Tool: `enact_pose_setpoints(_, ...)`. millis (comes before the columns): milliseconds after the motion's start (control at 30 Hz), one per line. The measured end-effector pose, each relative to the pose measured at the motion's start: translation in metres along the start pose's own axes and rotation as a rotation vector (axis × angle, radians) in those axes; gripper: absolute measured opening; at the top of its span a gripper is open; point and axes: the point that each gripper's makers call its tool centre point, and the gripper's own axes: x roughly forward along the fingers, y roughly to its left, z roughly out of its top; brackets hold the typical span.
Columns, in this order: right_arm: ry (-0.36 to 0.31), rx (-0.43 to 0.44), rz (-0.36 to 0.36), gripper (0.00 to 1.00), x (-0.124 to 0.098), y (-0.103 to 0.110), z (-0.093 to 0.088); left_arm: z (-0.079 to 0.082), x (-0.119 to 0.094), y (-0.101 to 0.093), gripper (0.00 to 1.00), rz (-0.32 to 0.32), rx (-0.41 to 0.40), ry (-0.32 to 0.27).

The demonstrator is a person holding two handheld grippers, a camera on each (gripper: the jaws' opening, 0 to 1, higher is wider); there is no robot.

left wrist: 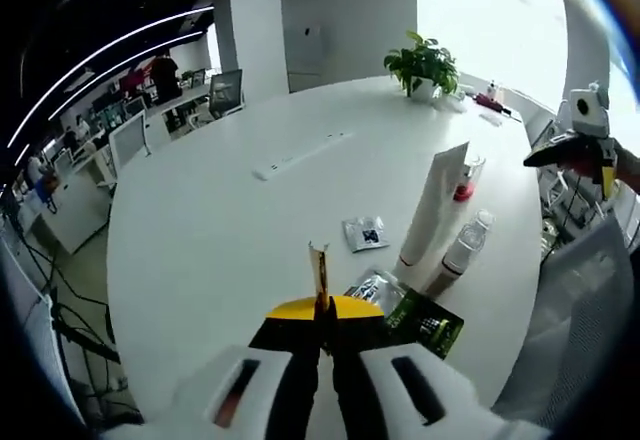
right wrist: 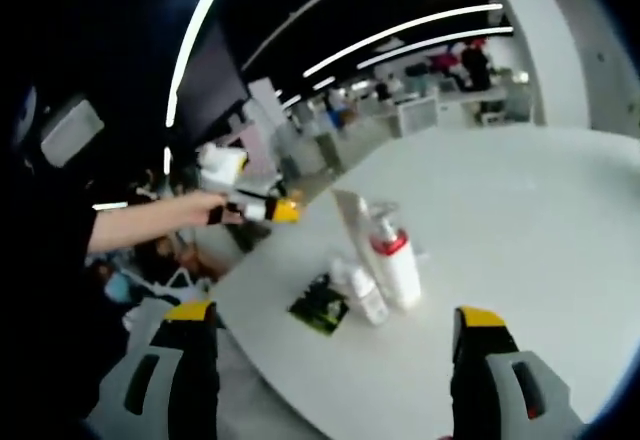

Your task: Arrange the skincare products in the storage area until every visible bottle or jar stands upright without overlapping.

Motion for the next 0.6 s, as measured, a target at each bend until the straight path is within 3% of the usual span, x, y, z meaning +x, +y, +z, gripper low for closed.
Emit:
enact_pose_setpoints(200, 0.028, -0.013, 0.022, 0.99, 0.002, 0.01, -0.009, -0.005, -0.019, -0.01, 0.0, -0.002, 0.001, -0.004)
enact_pose_setpoints(600, 0.012, -0.049, 0.06, 0.99, -0.001, 0.035, -0.002, -0.003, -0.046, -0.036, 0.0, -0.016, 0.008, -0.036)
